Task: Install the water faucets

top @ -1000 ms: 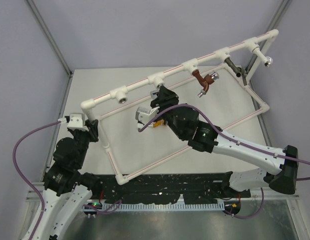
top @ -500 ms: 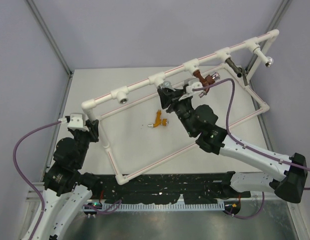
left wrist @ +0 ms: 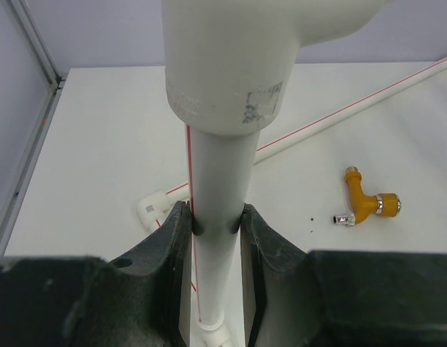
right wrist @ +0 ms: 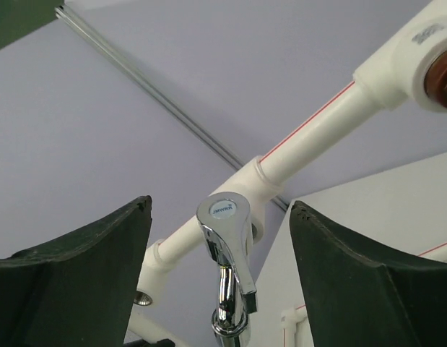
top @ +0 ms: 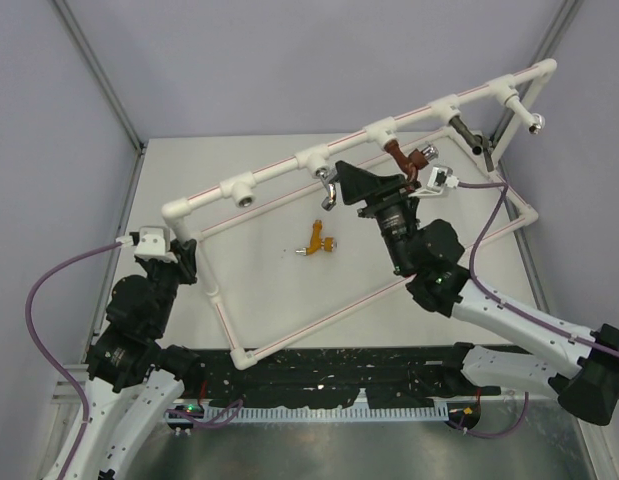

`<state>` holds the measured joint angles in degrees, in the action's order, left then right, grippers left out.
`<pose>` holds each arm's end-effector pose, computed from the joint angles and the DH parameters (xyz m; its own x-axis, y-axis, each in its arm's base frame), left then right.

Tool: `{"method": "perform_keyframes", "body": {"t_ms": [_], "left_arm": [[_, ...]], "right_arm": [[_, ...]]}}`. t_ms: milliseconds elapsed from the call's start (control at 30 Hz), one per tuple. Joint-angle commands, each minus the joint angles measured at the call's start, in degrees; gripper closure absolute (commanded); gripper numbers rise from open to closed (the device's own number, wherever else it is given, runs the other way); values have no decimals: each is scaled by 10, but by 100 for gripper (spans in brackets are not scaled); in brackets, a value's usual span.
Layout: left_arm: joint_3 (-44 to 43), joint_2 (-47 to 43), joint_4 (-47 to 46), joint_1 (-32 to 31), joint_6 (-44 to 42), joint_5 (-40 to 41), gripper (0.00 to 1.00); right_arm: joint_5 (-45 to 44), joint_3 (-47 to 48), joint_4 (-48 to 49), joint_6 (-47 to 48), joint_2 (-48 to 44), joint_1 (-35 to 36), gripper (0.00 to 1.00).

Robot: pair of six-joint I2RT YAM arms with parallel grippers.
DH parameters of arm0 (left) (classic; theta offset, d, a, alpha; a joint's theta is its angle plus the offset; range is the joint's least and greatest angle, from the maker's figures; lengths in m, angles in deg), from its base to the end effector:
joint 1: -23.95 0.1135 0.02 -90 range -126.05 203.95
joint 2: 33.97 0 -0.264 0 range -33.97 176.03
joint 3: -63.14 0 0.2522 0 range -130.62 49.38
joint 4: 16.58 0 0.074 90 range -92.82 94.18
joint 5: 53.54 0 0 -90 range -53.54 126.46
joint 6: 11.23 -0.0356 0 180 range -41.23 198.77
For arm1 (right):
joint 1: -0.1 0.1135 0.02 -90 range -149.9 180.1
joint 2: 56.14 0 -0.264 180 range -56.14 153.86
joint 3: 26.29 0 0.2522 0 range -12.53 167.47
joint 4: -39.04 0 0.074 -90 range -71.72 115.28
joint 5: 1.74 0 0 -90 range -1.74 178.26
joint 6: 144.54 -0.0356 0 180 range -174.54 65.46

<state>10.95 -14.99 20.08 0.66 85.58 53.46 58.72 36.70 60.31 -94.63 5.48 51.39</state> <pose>0.0861 -0.0257 0.3310 -0.0679 -0.0942 -0.9932 0.1027 0.9896 -0.1009 0.1660 0.1791 0.3922 -0.0698 0.8089 -0.5839 -0.4567 0.4945 0.7396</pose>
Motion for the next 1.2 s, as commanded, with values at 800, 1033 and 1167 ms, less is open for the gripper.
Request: {"method": "perform_keyframes", "body": {"t_ms": [800,1033,1167], "left_arm": [[4,9,44,-4,4,-22,100],[4,9,44,-4,3,-22,100],[3,10,44,-4,3,-21,100]], "right_arm": [[101,263,-542,1078,-61,97,5],[-11,277,-549,1197,-1,149,5],[-75,260,-512,1277,24,163,5]]}}
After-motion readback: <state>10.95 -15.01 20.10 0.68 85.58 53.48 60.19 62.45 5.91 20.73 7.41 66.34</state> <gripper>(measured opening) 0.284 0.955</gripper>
